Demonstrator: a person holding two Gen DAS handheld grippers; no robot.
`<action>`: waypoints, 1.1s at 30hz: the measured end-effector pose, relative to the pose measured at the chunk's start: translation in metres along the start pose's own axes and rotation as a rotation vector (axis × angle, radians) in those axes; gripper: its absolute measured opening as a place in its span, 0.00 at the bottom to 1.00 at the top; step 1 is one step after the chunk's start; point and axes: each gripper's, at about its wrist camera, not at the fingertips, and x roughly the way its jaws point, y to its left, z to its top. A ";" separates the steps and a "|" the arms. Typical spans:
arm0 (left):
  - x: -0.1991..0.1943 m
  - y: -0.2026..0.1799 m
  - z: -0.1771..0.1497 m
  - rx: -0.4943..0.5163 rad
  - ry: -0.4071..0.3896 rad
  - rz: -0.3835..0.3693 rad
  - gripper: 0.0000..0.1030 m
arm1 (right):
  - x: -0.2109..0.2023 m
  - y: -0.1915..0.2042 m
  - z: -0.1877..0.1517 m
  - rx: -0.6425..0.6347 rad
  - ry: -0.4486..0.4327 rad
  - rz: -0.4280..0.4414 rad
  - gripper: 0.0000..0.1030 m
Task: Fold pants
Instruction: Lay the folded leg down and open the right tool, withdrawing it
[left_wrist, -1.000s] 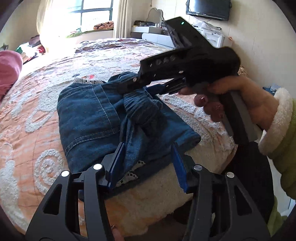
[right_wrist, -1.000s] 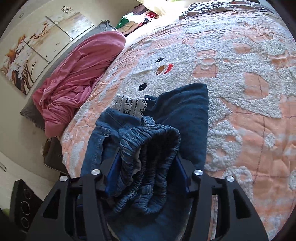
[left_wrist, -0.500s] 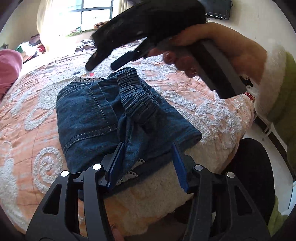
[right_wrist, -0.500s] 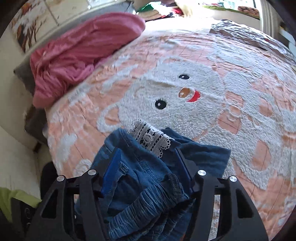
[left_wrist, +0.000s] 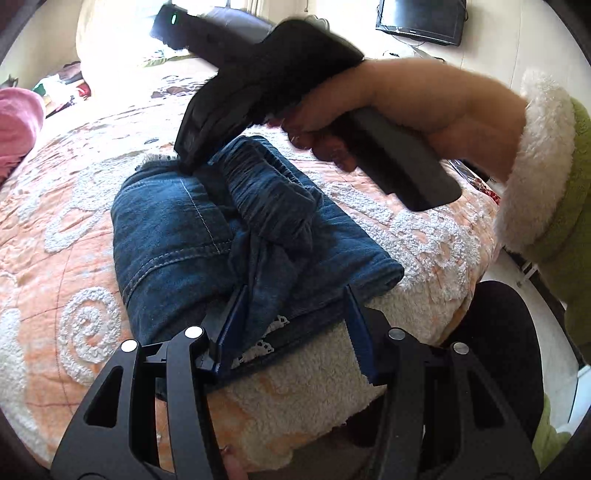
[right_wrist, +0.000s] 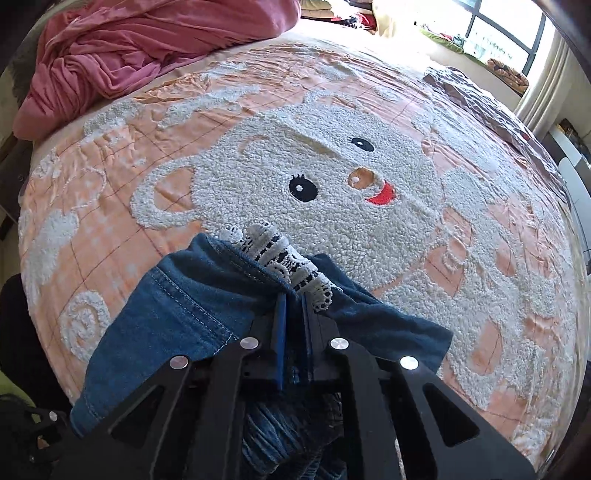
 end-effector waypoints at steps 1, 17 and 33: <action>0.001 -0.001 0.000 0.000 -0.001 0.002 0.42 | 0.006 0.001 -0.001 -0.001 0.003 -0.016 0.07; 0.001 -0.004 0.000 -0.013 0.003 0.006 0.43 | -0.073 -0.009 -0.042 0.122 -0.191 0.063 0.51; -0.012 -0.014 0.003 -0.009 0.002 0.022 0.50 | -0.061 -0.028 -0.083 0.261 -0.157 0.097 0.59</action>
